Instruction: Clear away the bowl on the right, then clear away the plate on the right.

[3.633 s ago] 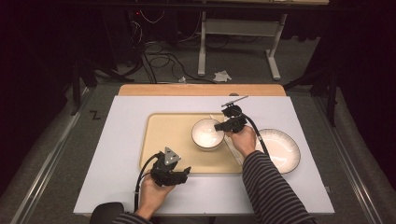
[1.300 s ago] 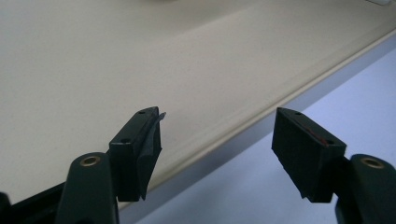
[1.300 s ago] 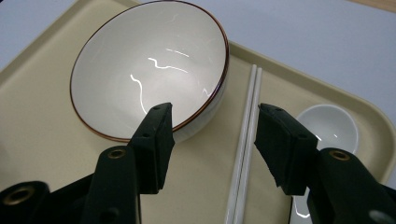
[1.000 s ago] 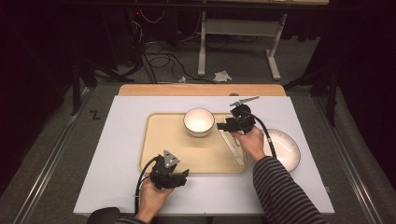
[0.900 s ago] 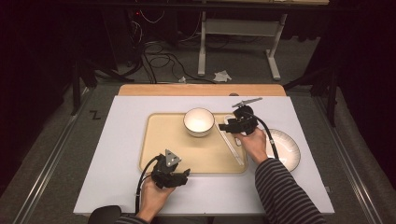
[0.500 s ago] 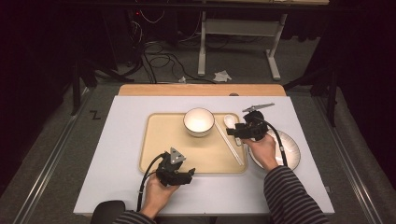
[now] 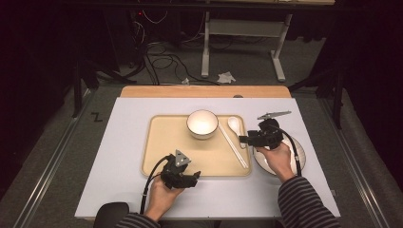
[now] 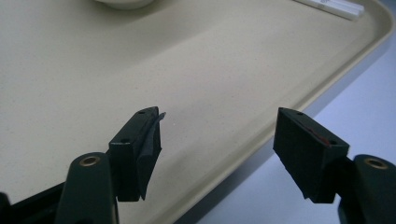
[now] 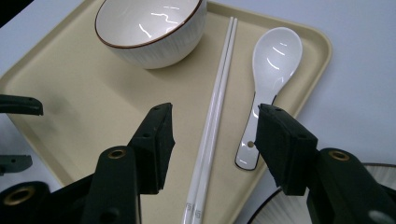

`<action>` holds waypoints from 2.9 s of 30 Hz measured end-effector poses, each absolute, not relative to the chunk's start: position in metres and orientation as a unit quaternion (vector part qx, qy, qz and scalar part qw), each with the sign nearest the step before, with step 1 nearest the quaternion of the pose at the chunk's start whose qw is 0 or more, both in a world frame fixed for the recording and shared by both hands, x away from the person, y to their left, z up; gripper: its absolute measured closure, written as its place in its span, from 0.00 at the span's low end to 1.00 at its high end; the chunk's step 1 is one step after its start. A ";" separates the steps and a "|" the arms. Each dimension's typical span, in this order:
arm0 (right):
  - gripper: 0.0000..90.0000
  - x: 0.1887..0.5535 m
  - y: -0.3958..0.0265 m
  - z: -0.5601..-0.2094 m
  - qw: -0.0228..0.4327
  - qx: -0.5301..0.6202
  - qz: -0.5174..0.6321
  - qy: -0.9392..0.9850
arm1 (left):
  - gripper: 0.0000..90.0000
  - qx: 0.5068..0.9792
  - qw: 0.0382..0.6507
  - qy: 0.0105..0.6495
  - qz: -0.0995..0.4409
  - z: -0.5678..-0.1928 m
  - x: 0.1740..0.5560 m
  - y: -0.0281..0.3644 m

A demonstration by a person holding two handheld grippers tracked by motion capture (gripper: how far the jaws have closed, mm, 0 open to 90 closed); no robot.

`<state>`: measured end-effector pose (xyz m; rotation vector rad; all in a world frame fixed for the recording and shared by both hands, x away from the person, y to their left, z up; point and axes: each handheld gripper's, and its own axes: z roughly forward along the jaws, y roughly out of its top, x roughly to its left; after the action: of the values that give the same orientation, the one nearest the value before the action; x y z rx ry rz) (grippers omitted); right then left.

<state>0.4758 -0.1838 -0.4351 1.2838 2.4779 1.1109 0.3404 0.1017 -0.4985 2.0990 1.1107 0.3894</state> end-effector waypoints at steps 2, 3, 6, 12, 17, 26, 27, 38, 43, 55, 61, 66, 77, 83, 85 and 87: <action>0.53 0.473 -0.187 -0.435 0.070 0.427 0.369 0.823 | 0.36 0.814 0.361 0.429 0.149 -0.499 0.341 0.100; 0.53 0.472 -0.190 -0.435 0.070 0.428 0.369 0.822 | 0.36 0.814 0.362 0.429 0.148 -0.499 0.341 0.100; 0.52 0.468 -0.195 -0.435 0.069 0.430 0.370 0.820 | 0.36 0.815 0.363 0.427 0.145 -0.499 0.342 0.099; 0.52 0.463 -0.207 -0.438 0.066 0.433 0.373 0.818 | 0.36 0.816 0.362 0.426 0.145 -0.500 0.343 0.098; 0.52 0.459 -0.215 -0.439 0.066 0.430 0.372 0.820 | 0.36 0.810 0.366 0.431 0.153 -0.498 0.342 0.102; 0.52 0.440 -0.227 -0.432 0.063 0.420 0.386 0.819 | 0.36 0.811 0.366 0.429 0.155 -0.498 0.340 0.101; 0.52 0.438 -0.228 -0.432 0.062 0.419 0.388 0.818 | 0.36 0.812 0.365 0.428 0.154 -0.498 0.340 0.101; 0.51 0.420 -0.247 -0.435 0.060 0.426 0.400 0.809 | 0.36 0.813 0.366 0.427 0.151 -0.498 0.340 0.101; 0.50 0.414 -0.250 -0.436 0.058 0.429 0.399 0.808 | 0.36 0.814 0.368 0.425 0.149 -0.498 0.340 0.101; 0.51 0.391 -0.264 -0.440 0.101 0.426 0.398 0.806 | 0.36 0.816 0.370 0.420 0.144 -0.498 0.340 0.098; 0.50 0.382 -0.278 -0.449 0.134 0.432 0.395 0.800 | 0.37 0.815 0.372 0.421 0.143 -0.497 0.339 0.098; 0.48 0.380 -0.284 -0.452 0.160 0.443 0.405 0.784 | 0.37 0.815 0.375 0.419 0.139 -0.497 0.339 0.100; 0.48 0.378 -0.299 -0.461 0.197 0.460 0.419 0.758 | 0.37 0.818 0.374 0.415 0.137 -0.498 0.339 0.099; 0.55 0.378 -0.310 -0.459 0.216 0.469 0.433 0.739 | 0.37 0.821 0.375 0.408 0.135 -0.497 0.338 0.098; 0.56 0.377 -0.312 -0.458 0.220 0.475 0.435 0.733 | 0.37 0.822 0.374 0.408 0.134 -0.497 0.338 0.097; 0.55 0.375 -0.314 -0.454 0.221 0.486 0.436 0.724 | 0.38 0.823 0.373 0.407 0.132 -0.498 0.339 0.096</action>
<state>0.3754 -0.3137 -0.4544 1.3450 2.0026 1.2057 0.3386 0.0959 -0.4980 2.1101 1.0424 0.3383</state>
